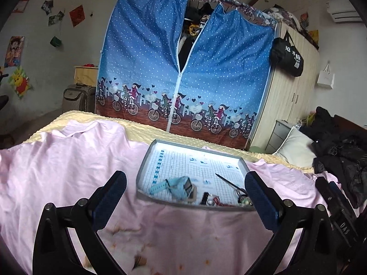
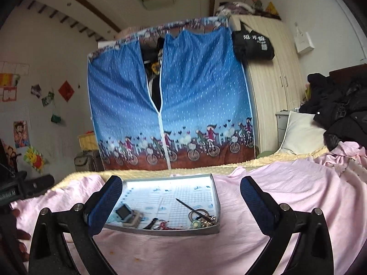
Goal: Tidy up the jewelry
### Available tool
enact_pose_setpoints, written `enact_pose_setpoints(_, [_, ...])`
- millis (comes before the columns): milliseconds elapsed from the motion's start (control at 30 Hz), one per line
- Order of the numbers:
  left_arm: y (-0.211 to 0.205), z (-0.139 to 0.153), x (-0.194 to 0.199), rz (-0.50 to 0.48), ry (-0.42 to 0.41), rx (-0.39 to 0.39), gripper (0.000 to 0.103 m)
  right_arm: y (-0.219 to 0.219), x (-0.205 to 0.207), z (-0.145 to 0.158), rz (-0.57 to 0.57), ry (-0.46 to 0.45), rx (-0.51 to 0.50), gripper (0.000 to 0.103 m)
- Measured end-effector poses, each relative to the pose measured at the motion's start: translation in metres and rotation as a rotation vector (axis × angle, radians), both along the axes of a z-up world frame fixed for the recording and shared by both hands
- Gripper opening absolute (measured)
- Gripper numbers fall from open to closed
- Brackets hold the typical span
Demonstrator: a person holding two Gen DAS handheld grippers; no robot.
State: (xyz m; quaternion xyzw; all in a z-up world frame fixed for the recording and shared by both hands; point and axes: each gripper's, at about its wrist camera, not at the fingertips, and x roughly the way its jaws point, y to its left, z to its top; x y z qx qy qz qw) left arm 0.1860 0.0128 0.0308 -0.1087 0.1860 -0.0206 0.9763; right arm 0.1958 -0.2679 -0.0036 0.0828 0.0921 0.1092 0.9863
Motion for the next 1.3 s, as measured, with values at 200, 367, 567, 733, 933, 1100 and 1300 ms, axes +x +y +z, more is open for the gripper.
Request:
enact_pose_setpoints(200, [0.006, -0.005, -0.042, 0.01, -0.007, 0.0, 0.101, 0.01, -0.047, 0.001, -0.004, -0.039, -0.013, 0.103])
enact_pose_setpoints(367, [0.009, -0.004, -0.071, 0.022, -0.022, 0.056, 0.101, 0.017, -0.08, -0.004, 0.0, -0.024, 0.011, 0.103])
enact_pose_setpoints(567, [0.011, -0.02, -0.121, -0.017, -0.046, 0.116, 0.101, 0.029, -0.099, -0.009, -0.008, 0.006, -0.011, 0.103])
enact_pose_setpoints(733, [0.018, -0.027, -0.137, 0.014, -0.04, 0.086, 0.101, 0.034, -0.114, -0.01, -0.021, 0.004, -0.042, 0.103])
enact_pose_setpoints(933, [0.015, -0.025, -0.142, 0.02, -0.067, 0.115, 0.101, 0.043, -0.121, -0.017, -0.031, 0.038, -0.1, 0.103])
enact_pose_setpoints(1100, [0.014, -0.027, -0.146, 0.003, -0.054, 0.126, 0.101, 0.049, -0.125, -0.021, -0.018, 0.057, -0.122, 0.103])
enact_pose_setpoints(1300, [0.011, -0.027, -0.151, -0.001, -0.056, 0.126, 0.101, 0.047, -0.126, -0.023, -0.032, 0.065, -0.118, 0.103])
